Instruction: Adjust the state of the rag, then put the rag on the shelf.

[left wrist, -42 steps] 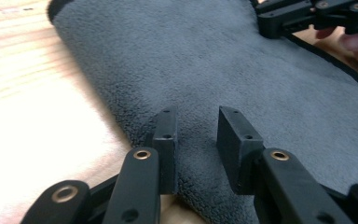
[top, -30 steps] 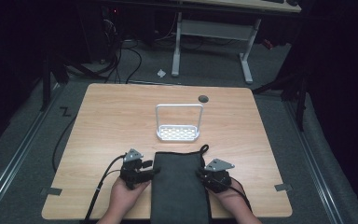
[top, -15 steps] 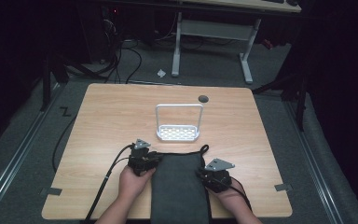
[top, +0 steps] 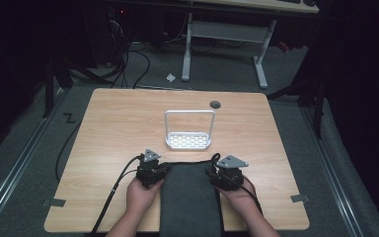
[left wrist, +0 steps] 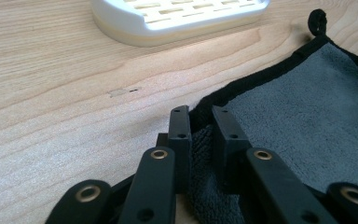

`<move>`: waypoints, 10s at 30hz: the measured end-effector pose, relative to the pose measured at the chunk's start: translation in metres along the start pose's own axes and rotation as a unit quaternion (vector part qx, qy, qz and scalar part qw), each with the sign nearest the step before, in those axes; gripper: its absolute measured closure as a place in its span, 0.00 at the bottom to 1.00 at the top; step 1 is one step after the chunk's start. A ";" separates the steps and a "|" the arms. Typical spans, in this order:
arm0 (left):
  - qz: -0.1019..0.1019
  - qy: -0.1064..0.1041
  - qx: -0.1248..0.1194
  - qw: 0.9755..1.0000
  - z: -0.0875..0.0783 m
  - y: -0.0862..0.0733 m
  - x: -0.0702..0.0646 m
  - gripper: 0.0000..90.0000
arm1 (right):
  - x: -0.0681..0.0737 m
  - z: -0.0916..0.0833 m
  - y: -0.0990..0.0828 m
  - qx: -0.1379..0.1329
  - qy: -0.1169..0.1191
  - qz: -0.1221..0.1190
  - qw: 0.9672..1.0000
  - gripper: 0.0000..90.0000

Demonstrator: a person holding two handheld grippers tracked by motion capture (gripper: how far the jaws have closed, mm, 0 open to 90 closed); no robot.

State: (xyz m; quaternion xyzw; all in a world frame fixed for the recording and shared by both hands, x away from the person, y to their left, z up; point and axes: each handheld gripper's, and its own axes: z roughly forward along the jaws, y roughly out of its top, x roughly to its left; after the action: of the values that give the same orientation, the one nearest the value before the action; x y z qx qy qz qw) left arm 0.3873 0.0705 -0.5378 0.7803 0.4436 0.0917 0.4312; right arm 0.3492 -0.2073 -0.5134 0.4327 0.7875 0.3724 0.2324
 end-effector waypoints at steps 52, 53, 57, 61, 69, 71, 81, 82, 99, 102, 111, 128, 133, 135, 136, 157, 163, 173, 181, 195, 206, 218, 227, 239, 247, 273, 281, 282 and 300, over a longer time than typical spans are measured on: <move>-0.009 -0.030 -0.092 0.995 -0.031 0.016 -0.007 0.91 | 0.004 -0.012 0.008 -0.058 0.019 0.021 0.998 0.87; -0.009 -0.031 -0.096 0.995 -0.035 0.021 -0.008 0.91 | 0.004 -0.015 0.010 -0.063 0.014 0.018 0.998 0.87; 0.009 -0.031 -0.116 0.993 -0.046 0.040 -0.012 0.91 | -0.001 -0.025 0.021 -0.082 0.006 0.025 0.996 0.87; 0.016 -0.027 -0.135 0.990 -0.056 0.056 -0.016 0.91 | -0.006 -0.032 0.036 -0.107 -0.001 0.027 0.994 0.87; 0.023 -0.020 -0.169 0.985 -0.071 0.082 -0.018 0.92 | -0.010 -0.045 0.063 -0.141 -0.013 0.012 0.990 0.87; 0.024 -0.018 -0.177 0.984 -0.076 0.088 -0.018 0.92 | -0.010 -0.047 0.069 -0.148 -0.012 0.014 0.989 0.87; 0.040 -0.008 -0.215 0.976 -0.096 0.118 -0.018 0.92 | -0.008 -0.058 0.098 -0.182 -0.019 0.004 0.983 0.87; 0.041 -0.008 -0.217 0.975 -0.097 0.120 -0.018 0.92 | -0.009 -0.059 0.101 -0.187 -0.019 0.000 0.982 0.87; 0.077 -0.004 -0.268 0.960 -0.128 0.165 -0.027 0.92 | -0.015 -0.084 0.148 -0.235 -0.034 -0.007 0.971 0.87; 0.083 -0.002 -0.272 0.959 -0.133 0.173 -0.028 0.92 | -0.016 -0.088 0.155 -0.244 -0.036 -0.007 0.969 0.87; 0.098 0.007 -0.283 0.954 -0.141 0.191 -0.028 0.92 | -0.019 -0.096 0.174 -0.258 -0.041 -0.012 0.965 0.87; 0.113 0.028 -0.274 0.955 -0.129 0.216 -0.017 0.92 | -0.032 -0.082 0.193 -0.256 -0.045 -0.004 0.966 0.87; 0.116 0.038 -0.265 0.956 -0.117 0.226 -0.007 0.92 | -0.040 -0.069 0.199 -0.251 -0.041 0.007 0.967 0.87; 0.115 0.041 -0.263 0.957 -0.111 0.228 -0.002 0.92 | -0.044 -0.064 0.201 -0.248 -0.039 0.011 0.968 0.87; 0.114 0.043 -0.262 0.957 -0.108 0.230 0.001 0.92 | -0.046 -0.061 0.202 -0.248 -0.038 0.009 0.968 0.87; 0.090 0.031 -0.208 0.973 -0.045 0.255 0.038 0.91 | -0.094 -0.007 0.217 -0.194 -0.047 0.003 0.980 0.86; 0.074 0.027 -0.176 0.981 -0.025 0.245 0.049 0.91 | -0.103 0.010 0.207 -0.164 -0.033 0.001 0.986 0.86; 0.051 0.014 -0.112 0.992 0.002 0.217 0.068 0.92 | -0.107 0.035 0.188 -0.121 -0.012 -0.019 0.992 0.86; 0.038 -0.001 -0.088 0.995 0.011 0.197 0.076 0.92 | -0.109 0.046 0.176 -0.107 0.007 -0.001 0.994 0.87; 0.032 -0.017 -0.066 0.997 0.020 0.179 0.078 0.92 | -0.112 0.055 0.158 -0.088 0.027 0.020 0.996 0.87; 0.024 -0.028 -0.054 0.998 0.023 0.168 0.083 0.92 | -0.115 0.062 0.150 -0.084 0.051 0.054 0.994 0.85; 0.015 -0.056 -0.033 0.998 0.029 0.157 0.087 0.89 | -0.121 0.064 0.144 -0.073 0.029 0.082 0.993 0.64; -0.004 -0.027 -0.023 0.999 0.027 0.152 0.096 0.78 | -0.126 0.058 0.146 -0.071 -0.014 0.073 0.995 0.55; -0.001 -0.003 -0.040 0.999 0.020 0.153 0.098 0.71 | -0.135 0.045 0.146 -0.090 -0.035 0.069 0.993 0.59; 0.002 0.015 -0.054 0.998 0.011 0.151 0.100 0.69 | -0.133 0.041 0.140 -0.092 -0.036 0.057 0.993 0.63; 0.004 0.066 -0.094 0.993 -0.045 0.105 0.111 0.57 | -0.125 -0.003 0.107 -0.094 -0.055 0.045 0.993 0.56; 0.001 0.056 -0.112 0.992 -0.064 0.088 0.104 0.55 | -0.111 -0.018 0.094 -0.093 -0.064 0.014 0.993 0.55; 0.004 0.056 -0.113 0.992 -0.067 0.086 0.102 0.55 | -0.108 -0.020 0.092 -0.098 -0.069 0.009 0.993 0.55; 0.028 0.011 -0.113 0.993 -0.096 0.030 0.056 0.51 | -0.052 -0.059 0.050 -0.113 -0.048 -0.024 0.992 0.46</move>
State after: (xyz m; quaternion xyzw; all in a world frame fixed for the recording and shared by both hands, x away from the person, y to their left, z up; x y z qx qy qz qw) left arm 0.3882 0.1634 -0.4694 0.7377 0.4128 0.1616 0.5092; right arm 0.3610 -0.2569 -0.4352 0.4021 0.7385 0.4322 0.3257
